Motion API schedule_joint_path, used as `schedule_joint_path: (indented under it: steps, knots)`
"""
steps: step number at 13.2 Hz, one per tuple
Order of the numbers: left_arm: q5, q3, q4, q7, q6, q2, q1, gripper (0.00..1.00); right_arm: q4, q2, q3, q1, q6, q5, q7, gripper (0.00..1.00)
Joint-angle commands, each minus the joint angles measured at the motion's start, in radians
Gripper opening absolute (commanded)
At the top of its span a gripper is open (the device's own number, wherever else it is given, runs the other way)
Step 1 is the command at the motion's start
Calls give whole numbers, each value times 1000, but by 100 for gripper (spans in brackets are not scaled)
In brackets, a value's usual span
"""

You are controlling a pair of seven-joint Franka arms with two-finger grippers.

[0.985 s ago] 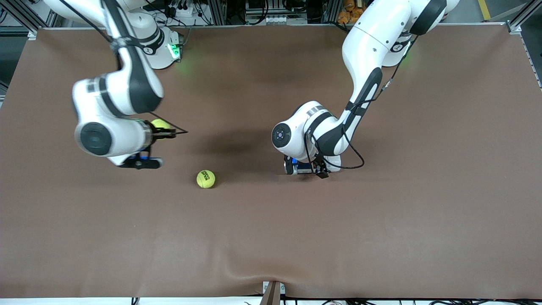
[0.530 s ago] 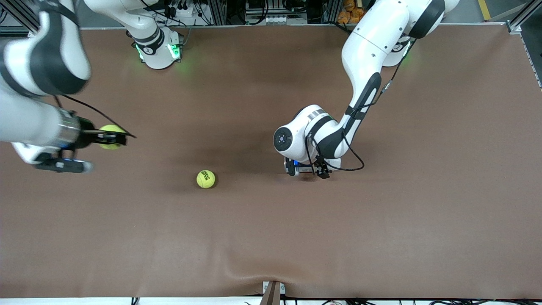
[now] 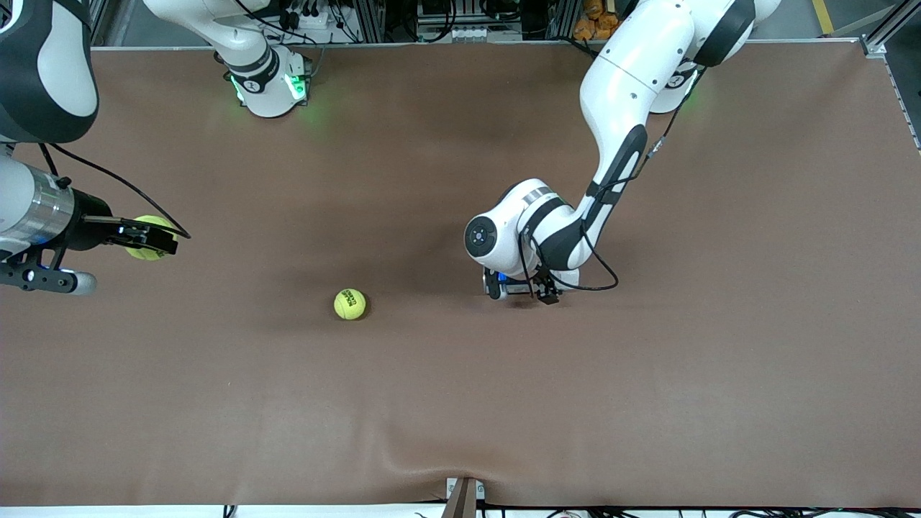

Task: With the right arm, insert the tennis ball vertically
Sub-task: 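Lift the can with the left gripper and tilt it upright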

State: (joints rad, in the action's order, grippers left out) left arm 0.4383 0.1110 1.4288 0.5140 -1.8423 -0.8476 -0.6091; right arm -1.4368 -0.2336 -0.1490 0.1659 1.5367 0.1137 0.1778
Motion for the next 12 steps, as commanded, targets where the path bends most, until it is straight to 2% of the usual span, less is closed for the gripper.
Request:
schedule_joint_path:
  steps: [1,3,4,6,9,12]
  knots:
    - [5,-2,-11,29,-23,-21,2,75,18,-3,17,-14,3,-11,-3,0]
    - [5,-2,-11,41,-23,-19,3,73,18,-3,17,-14,3,-11,-3,0]
    - [3,-4,-11,44,-23,-19,3,68,16,-3,17,-14,3,-11,-3,0]
    - [5,-4,-11,47,-25,-19,5,66,15,-3,17,-12,3,-11,-3,0]
    - [2,-4,-13,49,-25,-2,5,67,15,-3,17,-12,3,-11,-4,0]
    - [-19,16,-53,46,-49,5,8,67,13,-4,19,-11,3,-11,-4,0]
